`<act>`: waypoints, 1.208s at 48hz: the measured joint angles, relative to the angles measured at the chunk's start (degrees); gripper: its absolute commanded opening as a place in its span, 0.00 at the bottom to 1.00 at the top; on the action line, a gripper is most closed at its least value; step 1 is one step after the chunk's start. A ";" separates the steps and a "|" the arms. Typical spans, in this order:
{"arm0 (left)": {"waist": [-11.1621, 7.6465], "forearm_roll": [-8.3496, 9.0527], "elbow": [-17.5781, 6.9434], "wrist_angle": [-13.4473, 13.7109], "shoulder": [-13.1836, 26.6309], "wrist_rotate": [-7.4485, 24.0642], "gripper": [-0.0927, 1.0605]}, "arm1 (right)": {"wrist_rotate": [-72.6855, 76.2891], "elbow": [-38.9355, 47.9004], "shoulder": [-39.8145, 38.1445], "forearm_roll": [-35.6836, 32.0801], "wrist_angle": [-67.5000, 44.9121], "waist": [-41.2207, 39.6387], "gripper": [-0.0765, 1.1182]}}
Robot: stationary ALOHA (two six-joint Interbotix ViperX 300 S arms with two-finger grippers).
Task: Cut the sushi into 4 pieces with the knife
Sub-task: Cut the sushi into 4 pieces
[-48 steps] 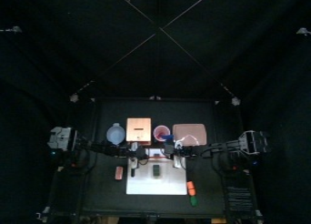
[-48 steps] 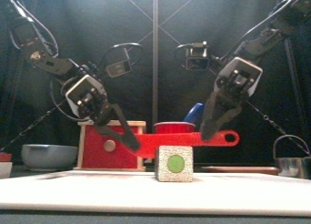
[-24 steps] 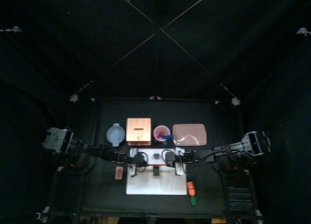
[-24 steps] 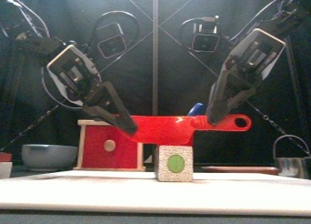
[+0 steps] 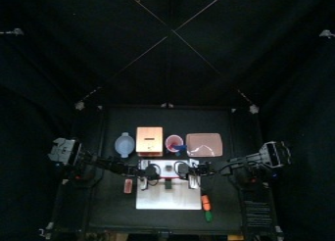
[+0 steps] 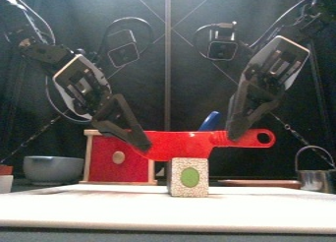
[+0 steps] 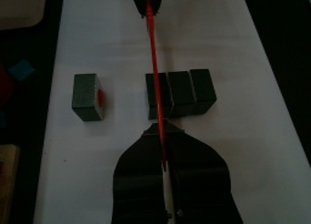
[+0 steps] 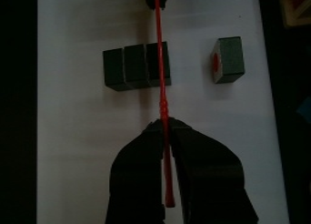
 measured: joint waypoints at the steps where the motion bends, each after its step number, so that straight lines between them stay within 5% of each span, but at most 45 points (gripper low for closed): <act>1: 0.00 0.00 -0.09 0.09 0.09 0.00 0.25 | 0.09 0.00 0.09 0.09 0.00 0.00 0.12; 27: -1.93 -2.29 -0.18 0.09 1.23 -0.18 0.25 | 0.00 -0.09 1.58 1.49 -0.88 1.32 0.12; 58: -2.20 -3.43 -2.11 -0.09 8.53 0.00 0.25 | 0.00 -0.44 7.12 2.64 -1.49 1.49 0.12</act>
